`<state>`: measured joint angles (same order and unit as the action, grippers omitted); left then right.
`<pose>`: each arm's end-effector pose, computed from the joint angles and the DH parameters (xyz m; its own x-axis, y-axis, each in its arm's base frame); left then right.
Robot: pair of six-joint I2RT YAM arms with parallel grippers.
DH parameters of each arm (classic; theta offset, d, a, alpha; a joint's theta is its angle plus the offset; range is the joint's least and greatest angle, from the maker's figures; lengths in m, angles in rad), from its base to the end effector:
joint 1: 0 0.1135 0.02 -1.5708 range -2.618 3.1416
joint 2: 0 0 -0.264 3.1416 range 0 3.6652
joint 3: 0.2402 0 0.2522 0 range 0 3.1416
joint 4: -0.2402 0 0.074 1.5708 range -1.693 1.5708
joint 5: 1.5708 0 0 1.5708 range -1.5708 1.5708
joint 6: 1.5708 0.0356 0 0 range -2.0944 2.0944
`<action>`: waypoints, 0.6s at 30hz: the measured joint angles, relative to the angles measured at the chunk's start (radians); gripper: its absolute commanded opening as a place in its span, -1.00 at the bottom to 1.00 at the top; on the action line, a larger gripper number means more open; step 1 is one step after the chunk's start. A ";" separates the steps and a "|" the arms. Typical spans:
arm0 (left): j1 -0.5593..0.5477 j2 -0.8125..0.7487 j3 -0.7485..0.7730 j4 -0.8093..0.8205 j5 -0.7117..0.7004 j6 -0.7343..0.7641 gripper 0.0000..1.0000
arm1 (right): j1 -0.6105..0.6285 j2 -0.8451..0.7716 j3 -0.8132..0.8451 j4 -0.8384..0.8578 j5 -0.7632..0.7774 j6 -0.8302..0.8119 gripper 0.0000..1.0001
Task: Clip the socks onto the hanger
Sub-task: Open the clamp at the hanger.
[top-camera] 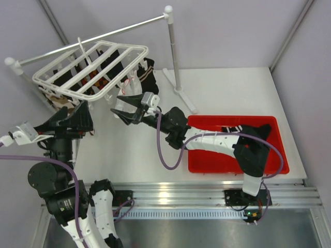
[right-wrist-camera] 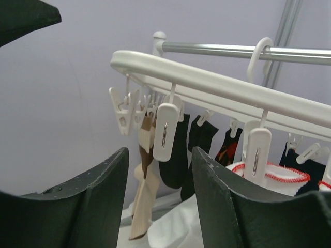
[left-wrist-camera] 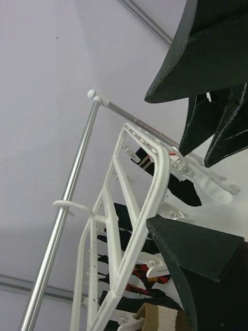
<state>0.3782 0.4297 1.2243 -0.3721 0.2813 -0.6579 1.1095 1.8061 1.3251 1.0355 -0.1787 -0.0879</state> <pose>0.0106 -0.0064 0.4847 0.3746 -0.4833 -0.7913 0.1385 0.8730 -0.4676 0.1809 0.3782 0.3675 0.3167 0.4431 -0.8387 -0.9242 0.3429 -0.1679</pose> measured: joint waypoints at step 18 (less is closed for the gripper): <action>0.000 0.011 -0.003 0.081 0.004 0.012 0.84 | 0.010 0.185 0.183 0.035 0.075 0.028 -0.38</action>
<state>0.3782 0.4404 1.2209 -0.2913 0.2852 -0.6460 1.1191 1.9911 1.5078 1.0710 -0.1036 -0.0601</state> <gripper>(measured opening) 0.939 0.353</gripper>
